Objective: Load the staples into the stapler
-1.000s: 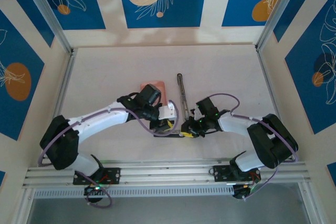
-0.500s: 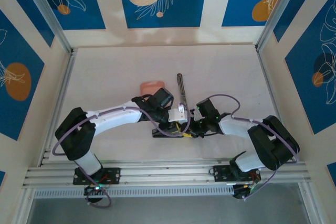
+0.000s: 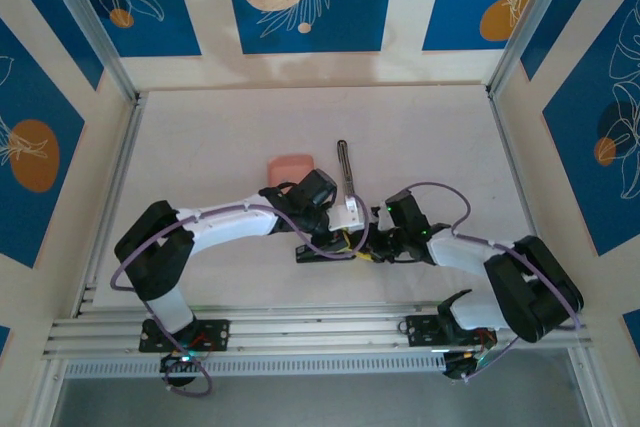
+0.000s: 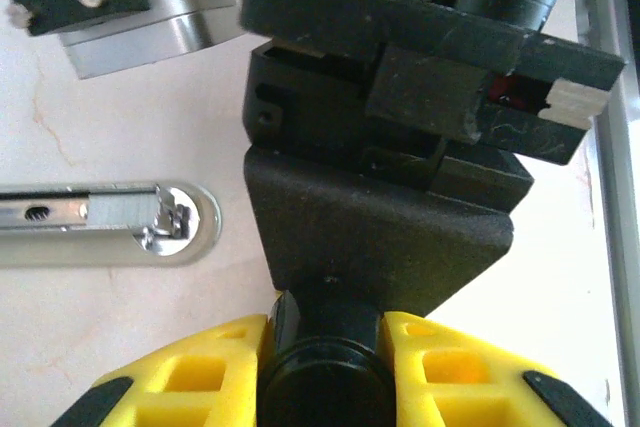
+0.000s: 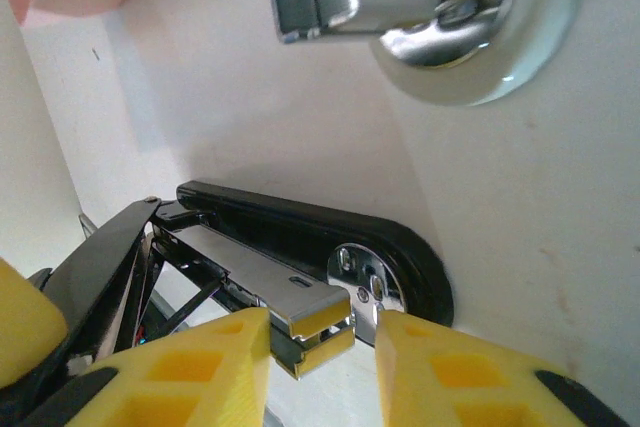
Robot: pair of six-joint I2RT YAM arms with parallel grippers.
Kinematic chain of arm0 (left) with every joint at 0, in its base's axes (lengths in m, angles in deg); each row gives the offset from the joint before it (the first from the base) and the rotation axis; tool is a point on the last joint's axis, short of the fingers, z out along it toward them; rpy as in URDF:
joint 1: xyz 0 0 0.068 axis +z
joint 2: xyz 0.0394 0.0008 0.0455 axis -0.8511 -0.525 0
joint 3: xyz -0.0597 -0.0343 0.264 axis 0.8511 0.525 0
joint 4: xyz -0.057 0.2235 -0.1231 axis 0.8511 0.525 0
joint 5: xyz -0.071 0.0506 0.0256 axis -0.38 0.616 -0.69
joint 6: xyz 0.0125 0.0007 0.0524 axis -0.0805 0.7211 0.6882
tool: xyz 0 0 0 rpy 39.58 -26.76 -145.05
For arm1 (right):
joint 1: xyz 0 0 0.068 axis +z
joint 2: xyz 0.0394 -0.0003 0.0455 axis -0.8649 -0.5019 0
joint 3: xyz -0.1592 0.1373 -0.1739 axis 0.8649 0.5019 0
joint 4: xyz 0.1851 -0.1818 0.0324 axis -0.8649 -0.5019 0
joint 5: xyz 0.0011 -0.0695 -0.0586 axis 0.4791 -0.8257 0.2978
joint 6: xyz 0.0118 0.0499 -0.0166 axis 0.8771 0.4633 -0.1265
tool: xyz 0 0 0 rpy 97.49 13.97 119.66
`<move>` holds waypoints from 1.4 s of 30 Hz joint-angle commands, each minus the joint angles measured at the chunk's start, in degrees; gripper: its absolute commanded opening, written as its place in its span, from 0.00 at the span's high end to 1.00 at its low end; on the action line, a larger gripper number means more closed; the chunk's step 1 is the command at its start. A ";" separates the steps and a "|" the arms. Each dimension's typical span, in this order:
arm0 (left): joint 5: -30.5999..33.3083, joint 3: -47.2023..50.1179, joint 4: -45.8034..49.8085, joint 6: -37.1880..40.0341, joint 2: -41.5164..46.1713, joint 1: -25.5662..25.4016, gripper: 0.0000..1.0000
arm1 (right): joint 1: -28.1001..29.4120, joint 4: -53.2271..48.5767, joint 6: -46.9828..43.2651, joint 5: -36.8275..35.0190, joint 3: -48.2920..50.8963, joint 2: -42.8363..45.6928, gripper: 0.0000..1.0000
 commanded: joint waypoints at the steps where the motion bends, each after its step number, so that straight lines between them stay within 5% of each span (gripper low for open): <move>1: 0.16 0.51 -7.31 -1.64 -1.57 -1.17 0.94 | -0.62 -1.86 -0.22 2.96 1.15 5.14 0.62; 17: 1.98 -2.30 -2.88 -2.33 -5.59 -1.65 0.94 | -8.54 -23.30 -0.53 -3.63 4.11 25.94 0.51; 42: 5.17 -6.86 3.24 -2.93 -13.94 -3.61 0.94 | -11.29 -29.21 -1.90 -3.88 4.40 29.61 0.51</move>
